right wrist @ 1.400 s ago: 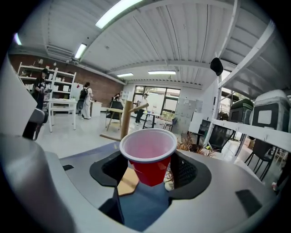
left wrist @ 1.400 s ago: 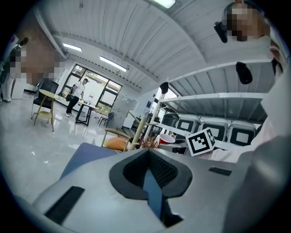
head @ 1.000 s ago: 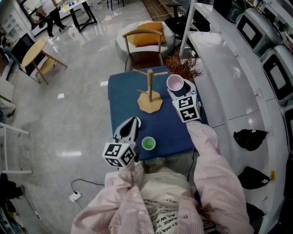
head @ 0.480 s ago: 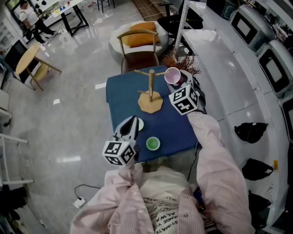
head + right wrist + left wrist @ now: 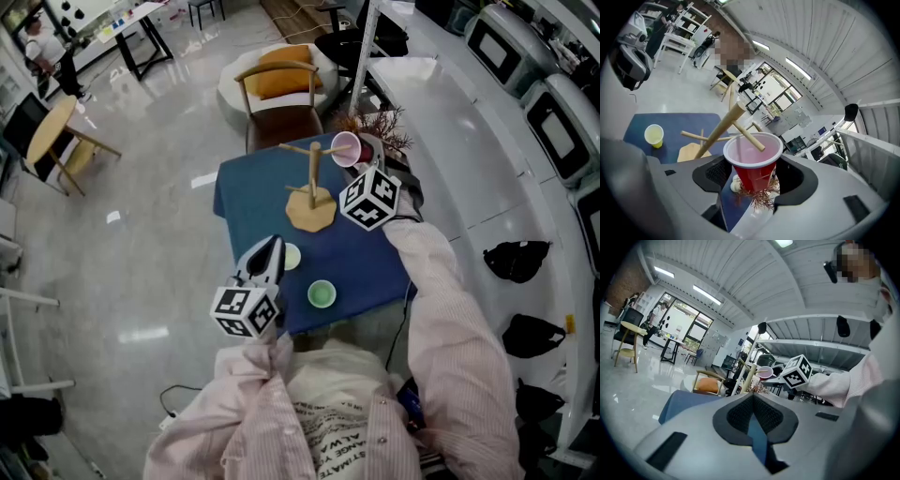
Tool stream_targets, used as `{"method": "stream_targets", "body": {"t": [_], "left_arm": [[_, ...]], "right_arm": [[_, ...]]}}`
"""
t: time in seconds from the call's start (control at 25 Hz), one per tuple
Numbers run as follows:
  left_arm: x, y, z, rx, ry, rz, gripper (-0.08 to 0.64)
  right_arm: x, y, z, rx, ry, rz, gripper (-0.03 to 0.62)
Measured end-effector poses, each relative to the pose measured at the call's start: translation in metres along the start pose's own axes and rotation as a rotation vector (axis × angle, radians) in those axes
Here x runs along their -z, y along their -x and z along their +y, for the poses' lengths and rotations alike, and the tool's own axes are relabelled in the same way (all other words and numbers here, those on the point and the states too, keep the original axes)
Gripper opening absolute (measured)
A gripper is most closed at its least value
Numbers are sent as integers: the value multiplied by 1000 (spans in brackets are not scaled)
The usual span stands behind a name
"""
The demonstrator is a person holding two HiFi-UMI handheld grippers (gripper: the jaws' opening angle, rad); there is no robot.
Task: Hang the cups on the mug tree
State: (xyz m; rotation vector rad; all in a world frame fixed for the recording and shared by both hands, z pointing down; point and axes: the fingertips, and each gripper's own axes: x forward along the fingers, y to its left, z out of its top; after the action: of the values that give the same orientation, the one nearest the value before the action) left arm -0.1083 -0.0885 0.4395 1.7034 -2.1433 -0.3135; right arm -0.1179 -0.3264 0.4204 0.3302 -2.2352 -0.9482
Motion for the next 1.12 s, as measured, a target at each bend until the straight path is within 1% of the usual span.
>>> {"method": "stream_targets", "body": {"t": [0.28,0.44,0.52,0.84,1.0,1.12], "left_arm": [[-1,1,7,14,3,4,-2],[-1,0,9,20,8,5,-2],[0,0,9,25,9,5,-2],[-1,-1,7,42,9,6,-2],[-1,-1,7,44,11,7,-2],[0,-1,6,46,13,4,-2]], "right_arm": [[-6,-4,4,16,94,29,290],[-11,-3,7,35,198,48,290],[-13,-3,10,32,238,60,290],[-17,-4,16,25,315,87,290],[-22,-1,15,39,377,95,290],[-26,1,18,37,397,91,290]]}}
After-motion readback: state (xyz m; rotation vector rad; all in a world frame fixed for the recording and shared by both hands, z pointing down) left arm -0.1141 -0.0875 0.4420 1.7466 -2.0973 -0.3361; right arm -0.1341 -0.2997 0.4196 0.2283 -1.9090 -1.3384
